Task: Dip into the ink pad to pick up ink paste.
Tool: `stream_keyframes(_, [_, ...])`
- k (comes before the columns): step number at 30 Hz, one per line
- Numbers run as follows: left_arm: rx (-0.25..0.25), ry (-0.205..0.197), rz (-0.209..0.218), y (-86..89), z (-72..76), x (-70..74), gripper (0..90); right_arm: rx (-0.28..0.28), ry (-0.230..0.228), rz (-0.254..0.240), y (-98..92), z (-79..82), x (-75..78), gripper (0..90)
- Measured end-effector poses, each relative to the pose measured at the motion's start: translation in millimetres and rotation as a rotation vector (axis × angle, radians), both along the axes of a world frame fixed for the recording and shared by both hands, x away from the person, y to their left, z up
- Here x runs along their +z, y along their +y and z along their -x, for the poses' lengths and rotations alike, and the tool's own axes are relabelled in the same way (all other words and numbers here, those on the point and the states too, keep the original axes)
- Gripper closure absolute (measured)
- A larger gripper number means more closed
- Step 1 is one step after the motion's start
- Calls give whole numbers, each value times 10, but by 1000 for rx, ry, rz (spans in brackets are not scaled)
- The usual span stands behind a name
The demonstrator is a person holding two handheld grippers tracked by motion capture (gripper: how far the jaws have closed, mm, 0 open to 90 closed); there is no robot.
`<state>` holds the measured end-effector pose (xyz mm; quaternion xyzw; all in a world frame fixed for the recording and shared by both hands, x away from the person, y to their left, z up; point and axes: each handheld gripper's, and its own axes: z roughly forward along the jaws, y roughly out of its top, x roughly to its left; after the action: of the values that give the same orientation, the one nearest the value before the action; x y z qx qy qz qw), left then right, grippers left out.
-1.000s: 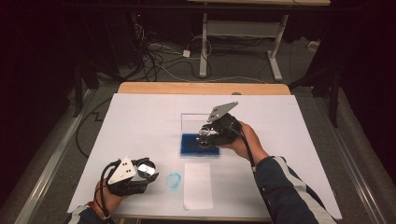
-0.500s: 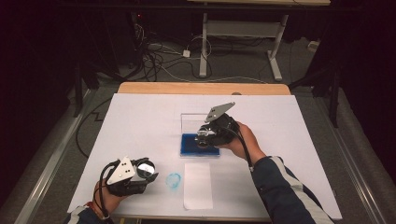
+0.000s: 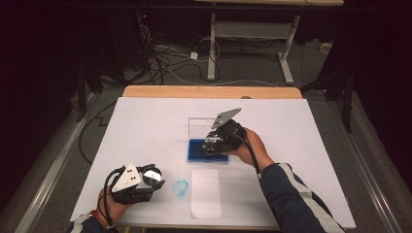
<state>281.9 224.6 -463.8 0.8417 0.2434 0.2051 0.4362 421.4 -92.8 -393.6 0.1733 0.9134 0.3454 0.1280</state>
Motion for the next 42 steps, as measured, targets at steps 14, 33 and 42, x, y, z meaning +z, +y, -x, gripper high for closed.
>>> stream_keyframes(14, [-7, 1, -11, -24, 6, 0, 361, -21, 13, 10, 59, -54, -141, 565])
stream_keyframes(33, [6, 1, -22, -18, -6, -6, 361, -39, 21, -2, 9, -101, -269, 564])
stream_keyframes(42, [0, 1, -22, -28, -6, -8, 361, -33, 18, 11, 22, -106, -297, 564])
